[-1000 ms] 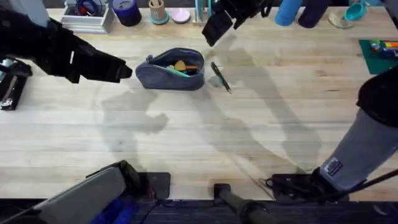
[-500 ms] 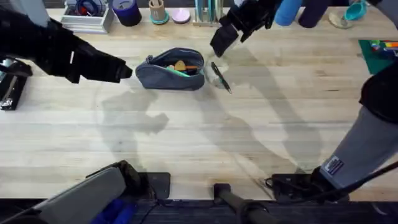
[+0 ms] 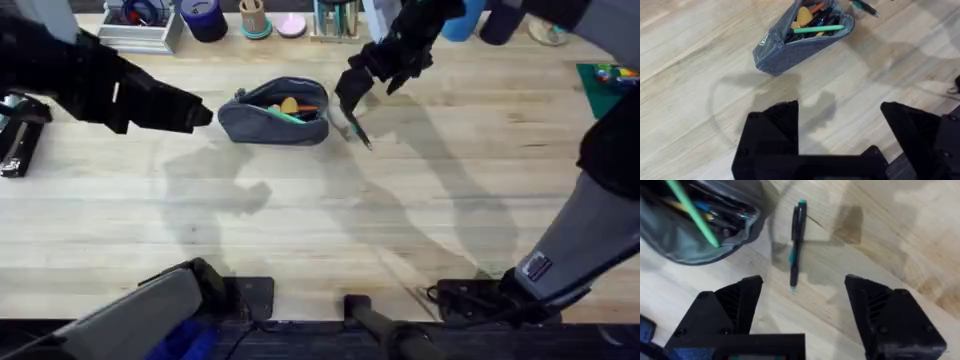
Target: Unzip the bag, pick up the pens from the table one at a time and place them inside, then zip the bag closed.
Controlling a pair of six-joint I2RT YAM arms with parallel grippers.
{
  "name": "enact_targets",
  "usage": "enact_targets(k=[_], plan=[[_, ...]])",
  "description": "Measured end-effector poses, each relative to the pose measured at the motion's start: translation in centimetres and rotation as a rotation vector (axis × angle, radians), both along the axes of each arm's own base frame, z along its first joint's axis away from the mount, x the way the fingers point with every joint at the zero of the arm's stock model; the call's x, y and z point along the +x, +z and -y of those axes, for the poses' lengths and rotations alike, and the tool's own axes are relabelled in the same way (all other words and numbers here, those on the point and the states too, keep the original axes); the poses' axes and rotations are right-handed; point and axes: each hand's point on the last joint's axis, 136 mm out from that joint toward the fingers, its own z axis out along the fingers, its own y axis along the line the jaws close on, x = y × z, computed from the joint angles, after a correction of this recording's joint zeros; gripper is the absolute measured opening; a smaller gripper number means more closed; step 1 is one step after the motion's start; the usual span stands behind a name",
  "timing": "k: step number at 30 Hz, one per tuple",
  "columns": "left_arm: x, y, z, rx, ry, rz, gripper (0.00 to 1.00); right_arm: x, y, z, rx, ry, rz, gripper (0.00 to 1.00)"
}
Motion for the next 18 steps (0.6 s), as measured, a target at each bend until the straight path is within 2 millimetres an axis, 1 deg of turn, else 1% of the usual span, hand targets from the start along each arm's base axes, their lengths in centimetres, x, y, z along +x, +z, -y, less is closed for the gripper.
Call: enact_targets(k=[2, 5, 12, 18], plan=[[0.0, 0.0, 0.0, 0.0, 0.0, 0.0, 0.995, -0.2, -0.6, 0.2, -0.024, -0.019, -0.005, 0.996], [0.0, 0.0, 0.0, 0.0, 0.0, 0.0, 0.995, -0.3, -1.0, 0.2, -0.046, -0.028, 0.001, 0.995], [0.0, 0.0, 0.0, 0.0, 0.0, 0.0, 0.995, -0.1, -1.3, -0.9, -0.066, -0.046, 0.027, 0.995], [0.0, 0.0, 0.0, 0.0, 0.0, 0.0, 0.995, -0.3, -3.7, -1.1, -0.099, -0.058, -0.02, 0.993]])
